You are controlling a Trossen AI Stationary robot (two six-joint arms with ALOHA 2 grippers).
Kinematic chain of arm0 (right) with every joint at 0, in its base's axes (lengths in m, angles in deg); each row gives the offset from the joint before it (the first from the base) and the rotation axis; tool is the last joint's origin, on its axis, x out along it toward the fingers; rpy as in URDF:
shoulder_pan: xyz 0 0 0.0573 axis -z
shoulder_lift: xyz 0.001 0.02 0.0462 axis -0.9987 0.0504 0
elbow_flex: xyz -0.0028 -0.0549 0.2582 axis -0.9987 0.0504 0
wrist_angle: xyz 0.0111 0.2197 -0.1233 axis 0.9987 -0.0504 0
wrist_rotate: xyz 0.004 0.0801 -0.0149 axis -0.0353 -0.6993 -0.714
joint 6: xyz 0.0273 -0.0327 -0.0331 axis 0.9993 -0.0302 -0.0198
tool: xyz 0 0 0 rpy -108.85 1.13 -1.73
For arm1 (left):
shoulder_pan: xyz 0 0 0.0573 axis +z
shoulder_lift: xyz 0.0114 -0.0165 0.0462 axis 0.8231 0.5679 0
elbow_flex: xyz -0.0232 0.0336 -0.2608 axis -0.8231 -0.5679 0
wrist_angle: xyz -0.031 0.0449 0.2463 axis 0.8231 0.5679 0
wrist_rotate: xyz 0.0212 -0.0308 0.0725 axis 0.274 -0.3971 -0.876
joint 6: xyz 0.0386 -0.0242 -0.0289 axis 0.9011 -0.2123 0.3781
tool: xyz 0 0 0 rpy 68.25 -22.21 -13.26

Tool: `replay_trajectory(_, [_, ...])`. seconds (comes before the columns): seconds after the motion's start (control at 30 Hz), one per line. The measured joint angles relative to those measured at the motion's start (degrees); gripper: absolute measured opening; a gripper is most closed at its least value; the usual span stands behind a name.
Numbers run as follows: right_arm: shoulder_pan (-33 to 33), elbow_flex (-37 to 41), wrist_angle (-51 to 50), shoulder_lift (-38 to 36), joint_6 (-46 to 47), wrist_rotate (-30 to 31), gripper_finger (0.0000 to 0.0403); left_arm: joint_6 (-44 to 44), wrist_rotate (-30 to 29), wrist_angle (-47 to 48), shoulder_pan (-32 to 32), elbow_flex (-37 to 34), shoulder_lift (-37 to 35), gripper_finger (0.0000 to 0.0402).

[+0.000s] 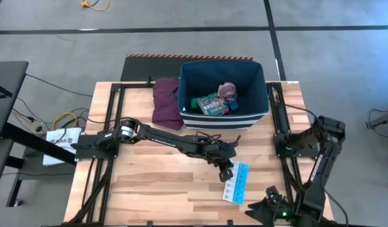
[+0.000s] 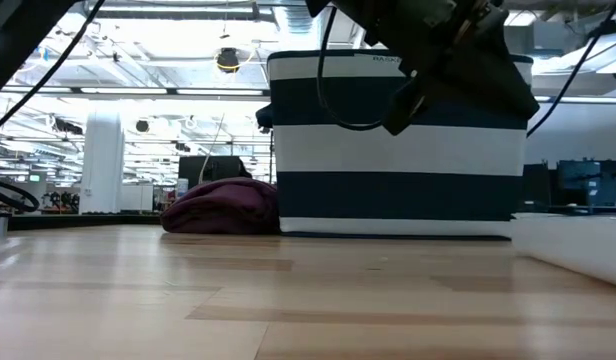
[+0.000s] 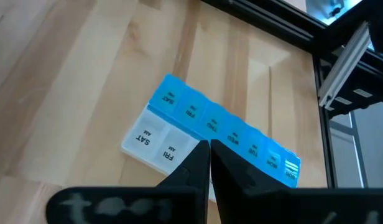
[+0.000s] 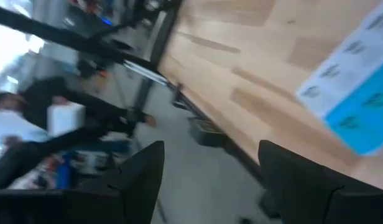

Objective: Pick & place medical supplies in basket/bin
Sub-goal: Put the white and blue medicine organizer into the blue organizer

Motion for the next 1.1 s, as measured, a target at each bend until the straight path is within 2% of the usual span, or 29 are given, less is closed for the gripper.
replay_trajectory(0.23, [0.1,0.0,-16.6,-8.4,2.5,-15.3,0.0255,0.3,0.0,1.3,-0.2,-0.2,0.0,0.0])
replay_trajectory(0.33, [1.4,0.0,-20.3,-9.2,4.4,-20.7,0.0255,1.0,0.1,-1.1,-0.3,-2.1,0.0,0.0])
replay_trajectory(0.43, [3.6,0.8,-18.3,-7.3,4.5,-19.5,0.0255,0.9,0.6,-6.3,-0.8,-6.6,0.0,0.0])
replay_trajectory(0.57, [6.3,3.7,-10.9,-2.8,5.3,-19.1,0.0255,0.2,0.6,-13.0,-1.1,-11.7,0.2,0.0])
replay_trajectory(0.7, [7.8,5.4,-1.2,1.3,5.2,-19.4,0.0255,2.3,3.4,-15.8,-1.1,-13.3,0.2,0.0])
replay_trajectory(0.77, [8.1,5.4,0.6,2.7,5.5,-20.6,0.0255,4.6,4.0,-17.5,-1.1,-13.3,0.2,0.0])
replay_trajectory(0.9, [8.3,5.4,1.8,2.8,7.3,-20.7,0.0255,10.2,8.3,-27.4,-1.4,-13.3,0.1,0.0])
replay_trajectory(1.0, [8.3,5.4,2.9,1.1,6.0,-20.6,0.0255,10.2,6.0,-27.8,-1.8,-13.1,1.1,0.0])
replay_trajectory(1.1, [8.6,5.4,3.5,-0.7,3.6,-20.5,0.0255,8.4,6.7,-27.5,-1.6,-13.0,2.8,0.0])
